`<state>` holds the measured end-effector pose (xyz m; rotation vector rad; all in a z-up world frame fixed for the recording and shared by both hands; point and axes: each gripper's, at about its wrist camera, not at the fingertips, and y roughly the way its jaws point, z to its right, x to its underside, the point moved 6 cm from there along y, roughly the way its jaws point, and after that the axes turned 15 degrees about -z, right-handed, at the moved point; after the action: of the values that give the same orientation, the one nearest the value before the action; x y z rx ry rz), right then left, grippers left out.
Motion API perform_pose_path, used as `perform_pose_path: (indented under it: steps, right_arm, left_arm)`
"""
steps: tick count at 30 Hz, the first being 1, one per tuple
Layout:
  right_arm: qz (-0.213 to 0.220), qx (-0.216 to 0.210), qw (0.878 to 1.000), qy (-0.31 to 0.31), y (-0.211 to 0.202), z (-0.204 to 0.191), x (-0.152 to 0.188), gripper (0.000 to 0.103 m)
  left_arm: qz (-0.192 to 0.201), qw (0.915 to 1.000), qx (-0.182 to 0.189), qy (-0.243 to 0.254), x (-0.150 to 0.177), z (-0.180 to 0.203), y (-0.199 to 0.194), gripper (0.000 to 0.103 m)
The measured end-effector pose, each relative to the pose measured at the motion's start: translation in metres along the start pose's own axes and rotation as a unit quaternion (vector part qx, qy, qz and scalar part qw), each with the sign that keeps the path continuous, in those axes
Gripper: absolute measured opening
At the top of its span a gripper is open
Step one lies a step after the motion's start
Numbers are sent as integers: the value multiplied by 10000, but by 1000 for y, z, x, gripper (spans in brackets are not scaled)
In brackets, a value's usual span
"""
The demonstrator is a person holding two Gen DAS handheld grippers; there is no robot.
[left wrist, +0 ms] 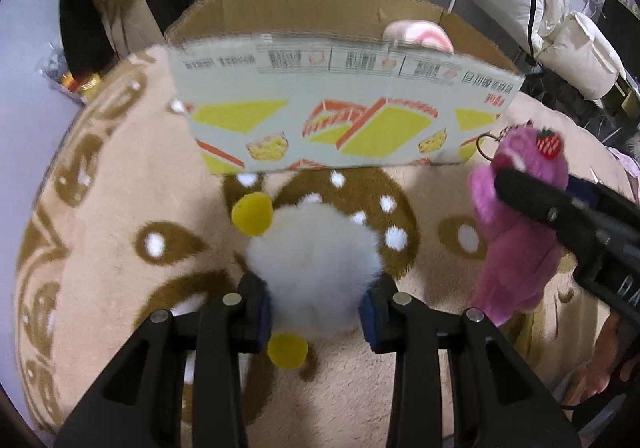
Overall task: Organize soft objects
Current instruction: 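Lift the chick into the box with the left gripper while the right drops the bear in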
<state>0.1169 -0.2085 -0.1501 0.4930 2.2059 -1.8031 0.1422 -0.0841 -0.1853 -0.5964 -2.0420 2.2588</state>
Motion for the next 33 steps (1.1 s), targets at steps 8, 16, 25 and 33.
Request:
perform_pose_path:
  steps: [8,16,25,33]
  right_arm:
    - [919,-280,9954,-5,-55,-4,-13,58]
    - [1464,-387,9884,-153,-85,-13,-32,58]
    - [1847,-444,9808,-443,-111,-22,-72,58]
    - [2137,-292,9731,-811,-118,-28,-114,58]
  left_arm:
    - [838,9956,-388,135,1,5,-58,33]
    - [1743,9812,-810,184,-19,8,-121,33]
    - [2342,9643,-1235,58,-63,6,-170,33]
    - [2574,9567,-1350,187,-101,10,-177,33]
